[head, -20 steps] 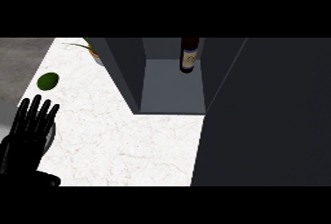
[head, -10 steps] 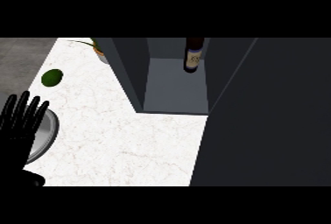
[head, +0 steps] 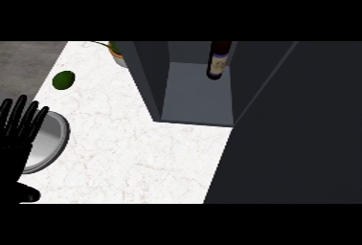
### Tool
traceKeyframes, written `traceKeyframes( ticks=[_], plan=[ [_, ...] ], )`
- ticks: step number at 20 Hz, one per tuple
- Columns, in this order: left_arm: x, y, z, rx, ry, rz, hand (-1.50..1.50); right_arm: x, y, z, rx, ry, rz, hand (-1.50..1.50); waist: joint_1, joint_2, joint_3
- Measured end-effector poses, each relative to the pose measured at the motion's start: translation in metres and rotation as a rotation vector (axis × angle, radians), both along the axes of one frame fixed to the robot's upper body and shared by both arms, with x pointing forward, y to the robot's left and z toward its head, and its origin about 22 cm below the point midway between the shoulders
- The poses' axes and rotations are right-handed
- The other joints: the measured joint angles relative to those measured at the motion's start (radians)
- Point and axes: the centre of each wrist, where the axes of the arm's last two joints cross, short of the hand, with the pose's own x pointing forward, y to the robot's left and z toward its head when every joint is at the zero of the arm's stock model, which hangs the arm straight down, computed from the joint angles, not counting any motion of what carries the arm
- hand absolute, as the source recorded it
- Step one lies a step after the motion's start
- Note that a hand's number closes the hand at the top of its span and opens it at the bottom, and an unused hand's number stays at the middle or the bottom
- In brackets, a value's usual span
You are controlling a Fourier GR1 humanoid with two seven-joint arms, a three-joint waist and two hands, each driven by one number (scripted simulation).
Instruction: Pick up the wine, place it into the cabinet and close the cabinet
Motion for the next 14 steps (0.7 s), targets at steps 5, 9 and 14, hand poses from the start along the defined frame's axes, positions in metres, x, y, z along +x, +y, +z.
traceKeyframes(
  ticks=[5,9,14],
  plan=[
    [0.0,0.007,0.002,0.001,0.003,-0.006,-1.5,0.019,0.038,0.011,0.08,0.042,0.063,1.5,0.005,-0.003,0.0],
    [0.0,0.016,0.003,0.005,0.013,0.012,-1.5,0.042,0.086,0.026,0.115,0.073,0.097,1.5,-0.008,-0.005,0.002],
    [-0.006,0.022,-0.002,-0.008,0.013,0.017,-1.5,0.074,0.137,0.051,0.132,0.1,0.087,1.5,-0.027,-0.008,0.007]
  ],
)
